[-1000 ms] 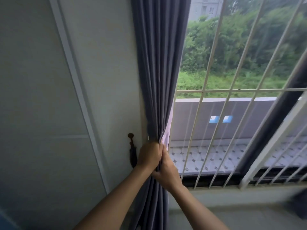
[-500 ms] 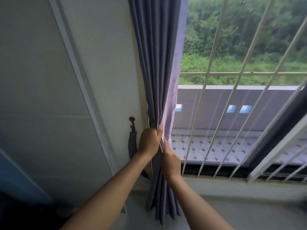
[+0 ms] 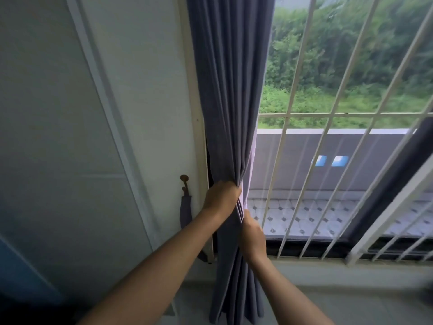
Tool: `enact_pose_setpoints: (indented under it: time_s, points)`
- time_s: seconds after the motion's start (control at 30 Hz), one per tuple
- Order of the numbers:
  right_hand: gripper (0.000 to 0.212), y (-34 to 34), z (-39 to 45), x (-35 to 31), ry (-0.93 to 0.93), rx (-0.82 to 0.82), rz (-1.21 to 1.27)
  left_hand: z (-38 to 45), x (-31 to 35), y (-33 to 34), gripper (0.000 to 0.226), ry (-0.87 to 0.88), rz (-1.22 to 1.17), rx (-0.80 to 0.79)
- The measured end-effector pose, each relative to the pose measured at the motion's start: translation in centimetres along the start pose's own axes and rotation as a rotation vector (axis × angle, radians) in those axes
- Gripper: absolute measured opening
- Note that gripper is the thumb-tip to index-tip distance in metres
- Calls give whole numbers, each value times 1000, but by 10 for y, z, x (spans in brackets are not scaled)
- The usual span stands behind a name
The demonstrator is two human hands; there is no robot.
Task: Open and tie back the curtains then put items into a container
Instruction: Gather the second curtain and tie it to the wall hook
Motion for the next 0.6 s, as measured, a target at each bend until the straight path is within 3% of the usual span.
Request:
enact_pose_setpoints:
  time_s: [0.13, 0.27, 0.47, 0.6]
  points:
    - [19, 1, 1, 3, 68, 25, -203, 9, 14, 14, 23, 81, 254, -55]
    - [20, 1, 8, -1, 26, 33, -244, 14, 2, 13, 27, 89, 229, -29]
    - [23, 11, 10, -20, -70, 63, -105, 8, -34, 5, 49, -13, -229, 124]
    - [33, 16, -8, -25, -69, 71, -58, -13, -50, 12, 46, 28, -521, 196]
Point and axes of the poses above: each hand's wrist, its own z-axis towards the middle knuckle, its own y-axis out of the palm, x = y × z, the point moved 9 cm from there along z, towards the middle knuckle, and after that the axes turned 12 degrees about -z, right-handed, at the moved point
